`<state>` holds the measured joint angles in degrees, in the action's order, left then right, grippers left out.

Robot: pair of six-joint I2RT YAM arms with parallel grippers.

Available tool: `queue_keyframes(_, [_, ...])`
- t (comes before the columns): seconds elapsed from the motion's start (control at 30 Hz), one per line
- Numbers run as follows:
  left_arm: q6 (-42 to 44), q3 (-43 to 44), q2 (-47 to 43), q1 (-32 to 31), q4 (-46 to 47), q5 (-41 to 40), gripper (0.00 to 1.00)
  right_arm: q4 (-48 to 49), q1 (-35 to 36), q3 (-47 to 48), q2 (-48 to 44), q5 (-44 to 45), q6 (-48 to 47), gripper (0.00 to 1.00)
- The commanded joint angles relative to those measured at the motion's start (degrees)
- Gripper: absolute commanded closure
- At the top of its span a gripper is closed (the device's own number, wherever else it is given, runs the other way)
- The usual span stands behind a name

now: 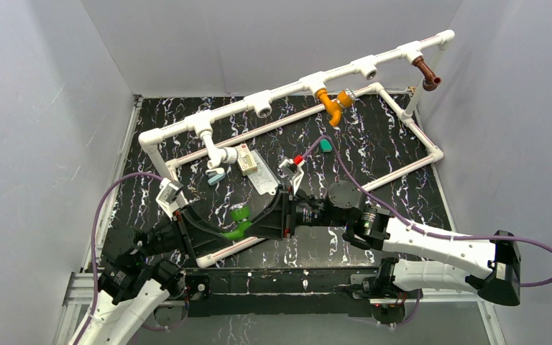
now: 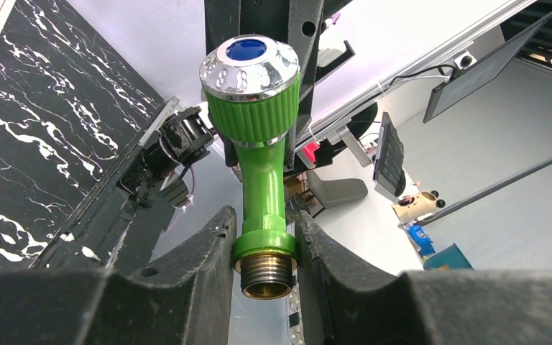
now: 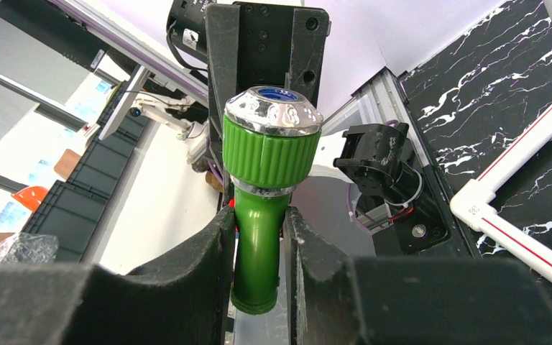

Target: Install the water faucets

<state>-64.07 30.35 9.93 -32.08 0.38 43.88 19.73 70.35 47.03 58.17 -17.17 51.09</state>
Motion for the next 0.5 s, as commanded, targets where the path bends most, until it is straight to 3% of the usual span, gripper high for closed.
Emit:
queue_keyframes(0.0, [0.87, 0.28, 0.34, -0.18, -0.02, -0.51, 1.0, 3.42, -0.02, 0.5, -0.75, -1.55, -0.03, 0.99])
queue_keyframes(0.2, [1.36, 0.66, 0.77, -0.18, -1.72, -1.29, 1.0, 3.69, -0.03, -0.32, -1.8, -0.7, -0.24, 0.99])
queue_keyframes(0.27, [1.84, 0.97, 0.98, -0.18, -2.83, -1.62, 0.86, 3.63, -0.03, -0.57, -2.35, -0.37, -0.28, 0.99])
queue_keyframes(0.37, [2.75, 1.46, 1.4, -0.18, -4.23, -2.15, 0.77, 3.07, -0.03, -0.77, -3.29, 0.47, -0.67, 0.99])
queue_keyframes(0.47, [3.87, 2.67, 1.94, -0.18, -6.13, -3.01, 0.51, 1.77, -0.01, -0.74, -4.47, 1.53, -1.49, 0.99])
